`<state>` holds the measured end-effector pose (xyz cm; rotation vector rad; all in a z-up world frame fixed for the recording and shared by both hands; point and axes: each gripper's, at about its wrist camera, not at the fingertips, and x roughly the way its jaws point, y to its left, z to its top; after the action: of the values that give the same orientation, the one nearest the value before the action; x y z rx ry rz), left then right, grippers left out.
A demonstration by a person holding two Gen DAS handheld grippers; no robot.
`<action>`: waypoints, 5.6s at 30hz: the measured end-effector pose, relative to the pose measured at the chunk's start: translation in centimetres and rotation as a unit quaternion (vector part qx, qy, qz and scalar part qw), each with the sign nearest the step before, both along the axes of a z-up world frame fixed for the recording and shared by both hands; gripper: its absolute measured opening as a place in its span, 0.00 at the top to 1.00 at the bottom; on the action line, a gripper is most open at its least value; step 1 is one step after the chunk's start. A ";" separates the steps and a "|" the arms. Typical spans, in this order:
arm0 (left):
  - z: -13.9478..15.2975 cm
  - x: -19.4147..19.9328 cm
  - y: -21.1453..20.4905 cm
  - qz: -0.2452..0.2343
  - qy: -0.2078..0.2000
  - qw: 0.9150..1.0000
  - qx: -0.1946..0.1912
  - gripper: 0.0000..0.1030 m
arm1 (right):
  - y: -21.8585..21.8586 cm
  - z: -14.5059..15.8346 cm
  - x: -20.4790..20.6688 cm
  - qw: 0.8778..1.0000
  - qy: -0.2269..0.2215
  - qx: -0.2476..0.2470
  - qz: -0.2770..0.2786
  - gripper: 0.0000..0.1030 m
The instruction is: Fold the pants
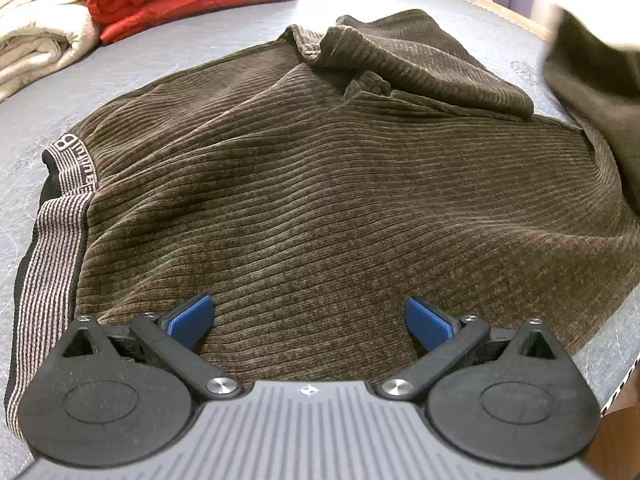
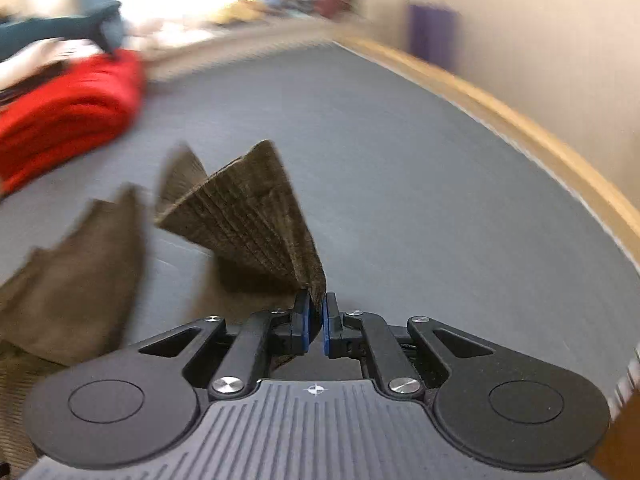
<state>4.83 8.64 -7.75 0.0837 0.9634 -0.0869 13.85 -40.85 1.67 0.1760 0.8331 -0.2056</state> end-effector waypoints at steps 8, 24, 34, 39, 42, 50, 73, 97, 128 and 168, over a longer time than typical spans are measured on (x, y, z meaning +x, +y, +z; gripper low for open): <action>-0.1 0.2 -0.1 0.008 0.001 1.000 0.000 0.00 | -10.7 -5.6 -6.0 0.976 0.126 0.084 -0.155 0.95; 0.2 -0.5 -0.2 0.024 -0.010 1.000 0.003 0.00 | -16.2 -8.8 -6.2 0.926 0.046 0.220 -0.302 0.93; 1.0 -1.1 -0.7 0.010 0.018 1.000 0.009 0.00 | -21.1 -7.7 -9.2 0.900 0.023 0.092 -0.424 1.00; 0.7 -0.9 -0.6 0.014 0.021 1.000 0.002 0.00 | -20.7 -7.6 -8.9 0.912 -0.041 0.168 -0.372 0.97; 0.7 -1.0 -0.6 0.012 0.016 1.000 0.001 0.00 | -19.4 -7.4 -6.1 0.939 -0.062 0.179 -0.288 0.93; 0.7 -1.5 -0.7 0.022 -0.001 1.000 -0.002 0.00 | -18.3 -8.1 1.1 0.964 -0.065 0.176 -0.189 0.63; 0.3 -1.5 -1.6 0.066 -0.032 0.997 -0.008 0.00 | -21.4 -10.6 5.2 0.968 -0.080 0.076 -0.225 0.96; 0.4 -1.5 -1.7 0.069 -0.028 0.997 -0.008 0.00 | -22.8 -10.3 -7.2 0.944 0.015 0.192 -0.269 0.63; 0.9 -1.7 -2.2 0.058 -0.015 0.998 0.000 0.00 | -21.2 -8.2 -8.9 0.914 0.016 0.134 -0.384 0.88; 1.2 -1.8 -2.8 -0.003 -0.035 0.999 -0.027 0.43 | 12.2 -2.5 15.9 0.983 -0.058 0.143 0.100 0.74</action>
<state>3.06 5.84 -6.52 0.0391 0.8913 -0.1141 29.75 -28.60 -0.86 0.3690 0.7558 0.1139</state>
